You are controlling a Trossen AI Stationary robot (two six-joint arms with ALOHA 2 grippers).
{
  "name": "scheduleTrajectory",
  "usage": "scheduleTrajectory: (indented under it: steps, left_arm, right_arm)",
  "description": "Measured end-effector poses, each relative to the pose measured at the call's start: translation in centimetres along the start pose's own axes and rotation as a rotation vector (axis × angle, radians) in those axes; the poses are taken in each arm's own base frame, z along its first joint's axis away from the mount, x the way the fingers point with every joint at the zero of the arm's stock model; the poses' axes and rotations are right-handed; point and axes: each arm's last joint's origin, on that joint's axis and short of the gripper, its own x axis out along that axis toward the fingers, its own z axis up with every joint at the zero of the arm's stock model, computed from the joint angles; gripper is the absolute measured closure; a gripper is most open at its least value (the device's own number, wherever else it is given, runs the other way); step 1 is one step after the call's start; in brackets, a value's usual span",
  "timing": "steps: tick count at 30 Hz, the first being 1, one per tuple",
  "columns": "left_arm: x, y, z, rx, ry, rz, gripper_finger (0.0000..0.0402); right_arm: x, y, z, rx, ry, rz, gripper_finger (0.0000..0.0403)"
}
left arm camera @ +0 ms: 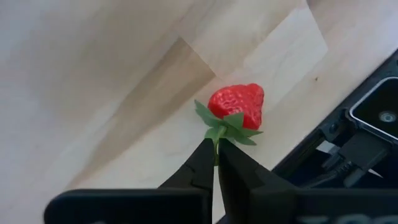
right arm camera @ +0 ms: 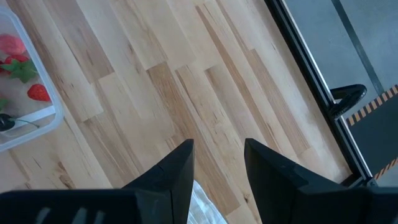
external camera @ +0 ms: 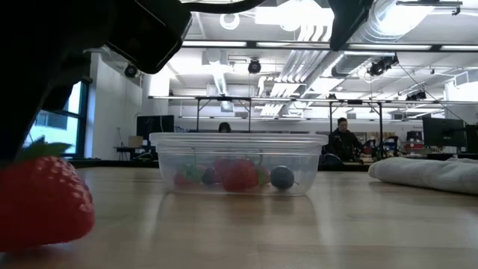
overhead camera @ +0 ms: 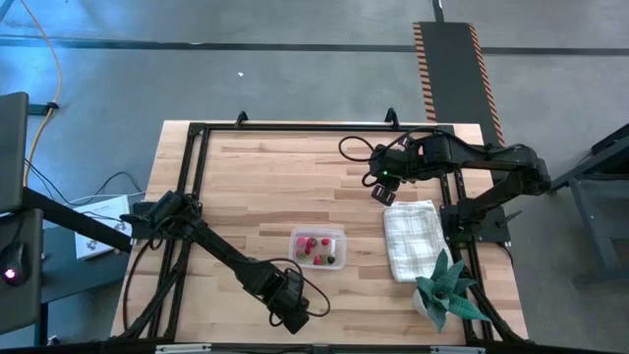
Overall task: Pick and placing Produce into tupperware
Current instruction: Put the strawberry into the bin
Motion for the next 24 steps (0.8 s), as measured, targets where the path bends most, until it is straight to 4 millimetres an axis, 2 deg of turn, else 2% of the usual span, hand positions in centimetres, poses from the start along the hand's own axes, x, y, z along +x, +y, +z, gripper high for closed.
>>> scheduleTrajectory:
  steps: [6,9,13,19,24]
  left_arm:
    - [-0.6,0.1,0.1,0.008,-0.041,0.017,0.0399]
    - [-2.2,0.6,0.4,0.009,-0.064,0.071,0.0399]
    - [-5.5,1.3,1.3,0.028,-0.138,0.149,0.04]
    - [-10.3,2.0,5.0,0.116,-0.329,0.199,0.04]
    - [-11.9,2.8,9.1,0.23,-0.416,0.208,0.0401]
  right_arm:
    - [0.0,0.0,0.0,0.0,0.0,0.0,0.0269]
    - [0.0,0.0,0.0,-0.001,0.0,0.0,0.0269]
    - [0.0,0.0,0.0,-0.001,0.0,0.0,0.0269]
    - [0.0,0.0,0.1,0.001,-0.006,-0.003,0.0269]
    - [0.0,0.0,0.1,0.011,-0.018,-0.017,0.0269]
